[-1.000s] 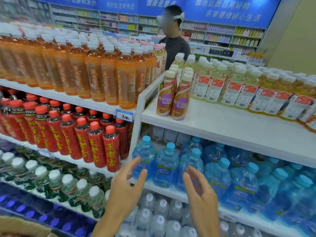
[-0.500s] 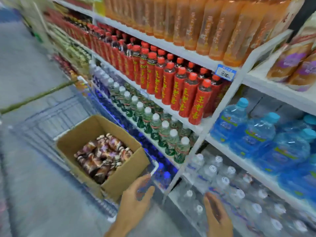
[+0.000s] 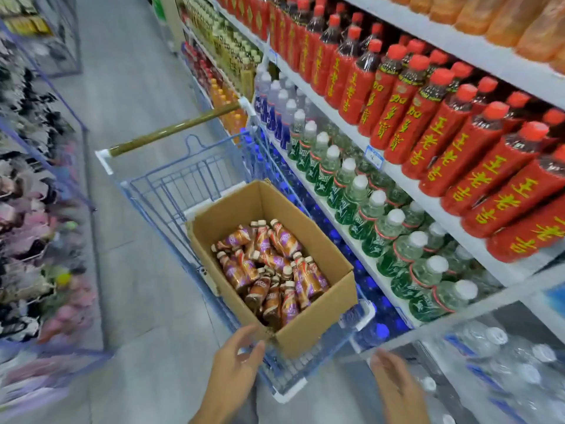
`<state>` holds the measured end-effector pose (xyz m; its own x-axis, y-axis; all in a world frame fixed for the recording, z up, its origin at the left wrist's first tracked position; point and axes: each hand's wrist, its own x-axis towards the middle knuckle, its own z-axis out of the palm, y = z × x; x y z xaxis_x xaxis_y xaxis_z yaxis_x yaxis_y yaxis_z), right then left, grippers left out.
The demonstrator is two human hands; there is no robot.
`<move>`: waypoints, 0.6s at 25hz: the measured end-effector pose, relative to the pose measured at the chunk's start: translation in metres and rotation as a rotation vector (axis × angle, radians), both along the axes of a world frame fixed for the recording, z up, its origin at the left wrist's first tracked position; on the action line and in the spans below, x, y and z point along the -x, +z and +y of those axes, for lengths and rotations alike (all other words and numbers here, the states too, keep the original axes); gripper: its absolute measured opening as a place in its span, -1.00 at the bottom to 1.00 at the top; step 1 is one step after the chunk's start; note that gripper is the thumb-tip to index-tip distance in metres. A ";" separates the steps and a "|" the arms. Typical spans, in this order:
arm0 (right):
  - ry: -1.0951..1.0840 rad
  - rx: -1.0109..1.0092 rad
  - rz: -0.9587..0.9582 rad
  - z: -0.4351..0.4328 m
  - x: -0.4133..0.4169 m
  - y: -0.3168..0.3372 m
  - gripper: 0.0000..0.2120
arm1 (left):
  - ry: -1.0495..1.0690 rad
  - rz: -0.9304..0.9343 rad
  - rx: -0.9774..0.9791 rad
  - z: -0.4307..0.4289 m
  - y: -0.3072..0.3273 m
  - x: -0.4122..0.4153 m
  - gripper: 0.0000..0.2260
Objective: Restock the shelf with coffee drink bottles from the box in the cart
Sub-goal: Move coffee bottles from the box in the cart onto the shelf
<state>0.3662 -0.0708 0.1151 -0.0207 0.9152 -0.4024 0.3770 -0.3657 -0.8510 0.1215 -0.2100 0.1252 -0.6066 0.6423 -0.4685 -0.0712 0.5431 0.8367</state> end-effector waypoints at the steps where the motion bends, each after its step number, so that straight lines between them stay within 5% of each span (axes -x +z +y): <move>1: 0.073 0.017 -0.043 -0.003 0.021 0.011 -0.78 | -0.026 -0.017 0.019 0.010 -0.005 0.022 -0.77; 8: 0.289 0.091 -0.305 0.053 0.160 0.004 -0.63 | -0.184 0.005 0.140 0.113 -0.047 0.130 -0.68; 15: 0.457 0.224 -0.526 0.116 0.223 -0.073 -0.53 | -0.289 0.007 0.394 0.177 -0.115 0.155 -0.57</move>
